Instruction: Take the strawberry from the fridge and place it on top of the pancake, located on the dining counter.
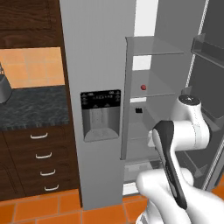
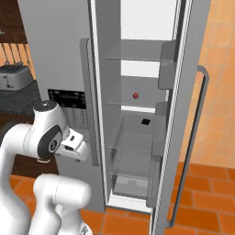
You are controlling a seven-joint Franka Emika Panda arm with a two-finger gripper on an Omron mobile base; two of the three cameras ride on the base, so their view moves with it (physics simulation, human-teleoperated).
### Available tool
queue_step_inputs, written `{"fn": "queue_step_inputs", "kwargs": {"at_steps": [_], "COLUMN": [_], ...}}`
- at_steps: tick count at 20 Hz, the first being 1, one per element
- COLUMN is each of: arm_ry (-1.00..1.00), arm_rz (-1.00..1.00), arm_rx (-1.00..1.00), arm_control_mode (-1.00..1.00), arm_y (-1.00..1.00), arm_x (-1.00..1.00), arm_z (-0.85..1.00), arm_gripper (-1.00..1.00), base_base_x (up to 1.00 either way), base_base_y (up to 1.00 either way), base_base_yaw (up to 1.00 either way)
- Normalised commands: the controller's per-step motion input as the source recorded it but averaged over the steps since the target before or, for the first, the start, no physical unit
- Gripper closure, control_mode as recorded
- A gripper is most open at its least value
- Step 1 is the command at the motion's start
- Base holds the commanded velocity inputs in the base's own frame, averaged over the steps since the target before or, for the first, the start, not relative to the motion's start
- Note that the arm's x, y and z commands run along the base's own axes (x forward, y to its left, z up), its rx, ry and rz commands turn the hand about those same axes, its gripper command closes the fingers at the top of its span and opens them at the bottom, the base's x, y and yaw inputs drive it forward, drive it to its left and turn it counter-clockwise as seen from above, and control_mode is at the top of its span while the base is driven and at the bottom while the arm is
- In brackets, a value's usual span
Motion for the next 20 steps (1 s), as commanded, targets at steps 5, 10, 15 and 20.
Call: {"fn": "queue_step_inputs", "kwargs": {"at_steps": [5, 10, 15, 20], "arm_ry": [0.0, 0.0, 0.0, 0.0], "arm_rz": [0.0, 0.0, 0.0, 0.0], "arm_rx": [0.0, 0.0, 0.0, 0.0], "arm_control_mode": [-1.0, 1.0, 1.0, 1.0], "arm_y": [0.0, 0.0, 0.0, 0.0], "arm_x": [0.0, 0.11, 0.0, 0.0], "arm_z": [0.0, 0.0, 0.0, 0.0], "arm_gripper": [-1.0, -1.0, -1.0, -1.0], "base_base_x": [0.0, 0.47, 0.9, 0.28], "base_base_y": [0.0, 0.0, 0.06, -0.11], "base_base_yaw": [0.0, -0.01, -0.19, -0.22]}}
